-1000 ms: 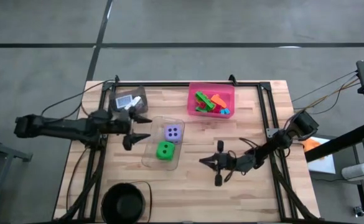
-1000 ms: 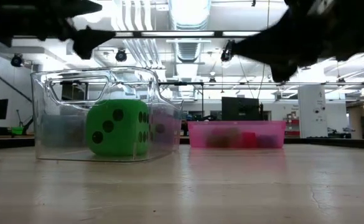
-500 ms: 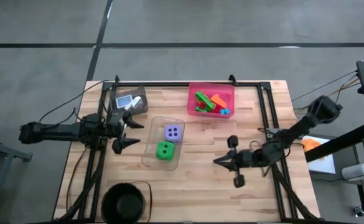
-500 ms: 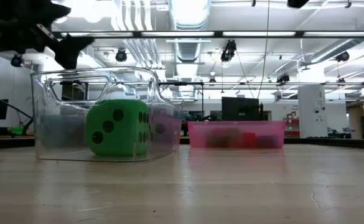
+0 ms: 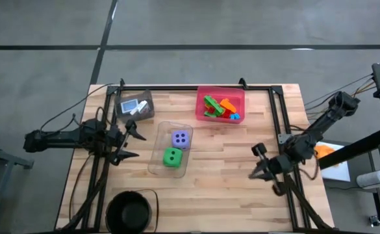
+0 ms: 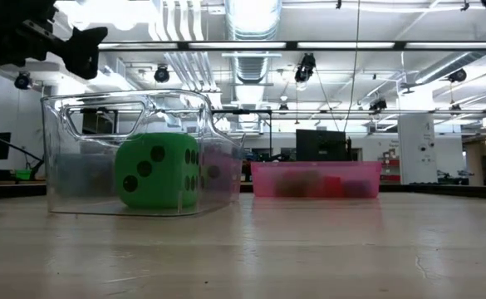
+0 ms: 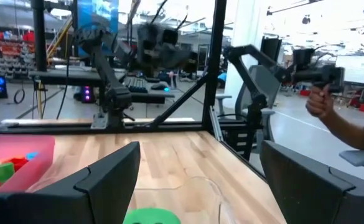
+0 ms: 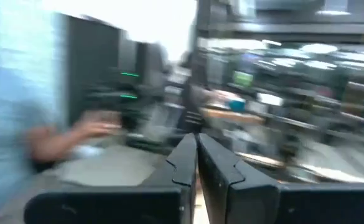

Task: Pick & Place Toys
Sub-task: Return to Home Position

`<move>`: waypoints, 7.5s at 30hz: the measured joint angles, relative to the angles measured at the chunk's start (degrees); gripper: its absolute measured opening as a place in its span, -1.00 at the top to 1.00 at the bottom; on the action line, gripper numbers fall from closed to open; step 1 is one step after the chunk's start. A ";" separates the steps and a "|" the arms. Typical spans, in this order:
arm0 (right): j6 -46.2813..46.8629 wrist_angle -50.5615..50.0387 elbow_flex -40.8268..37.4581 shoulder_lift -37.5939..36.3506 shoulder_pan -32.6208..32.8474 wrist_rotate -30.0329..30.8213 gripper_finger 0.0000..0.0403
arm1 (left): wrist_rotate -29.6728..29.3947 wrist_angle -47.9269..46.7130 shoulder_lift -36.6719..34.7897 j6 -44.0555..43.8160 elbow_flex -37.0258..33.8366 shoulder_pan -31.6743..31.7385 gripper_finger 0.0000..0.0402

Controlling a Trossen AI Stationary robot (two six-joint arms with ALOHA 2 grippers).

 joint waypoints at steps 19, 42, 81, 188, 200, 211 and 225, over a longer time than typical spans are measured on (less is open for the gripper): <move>-0.88 16.28 -19.76 -11.55 -11.19 -9.11 0.91 | 3.17 -1.17 -1.97 1.37 -0.07 0.06 -0.67; 3.38 -24.51 -19.79 -49.49 -28.59 -15.44 0.91 | 2.95 -11.00 -11.29 -0.31 -0.17 0.15 -0.67; 3.21 -31.04 -19.78 -49.21 -28.66 -9.46 0.91 | -2.66 -5.38 -11.12 -0.10 -6.71 0.26 -0.67; 8.80 -39.06 -16.31 -47.45 -28.63 -10.81 0.91 | -2.64 -5.31 -11.14 -0.28 -6.82 0.28 -0.67; 8.80 -39.05 -16.31 -47.44 -28.62 -10.79 0.91 | -2.64 -5.31 -11.14 -0.28 -6.82 0.28 -0.67; 8.79 -39.05 -16.31 -47.44 -28.63 -10.79 0.91 | -2.64 -5.31 -11.15 -0.28 -6.82 0.28 -0.67; 8.78 -39.04 -16.31 -47.44 -28.63 -10.79 0.91 | -2.62 -5.31 -11.14 -0.28 -6.82 0.28 -0.67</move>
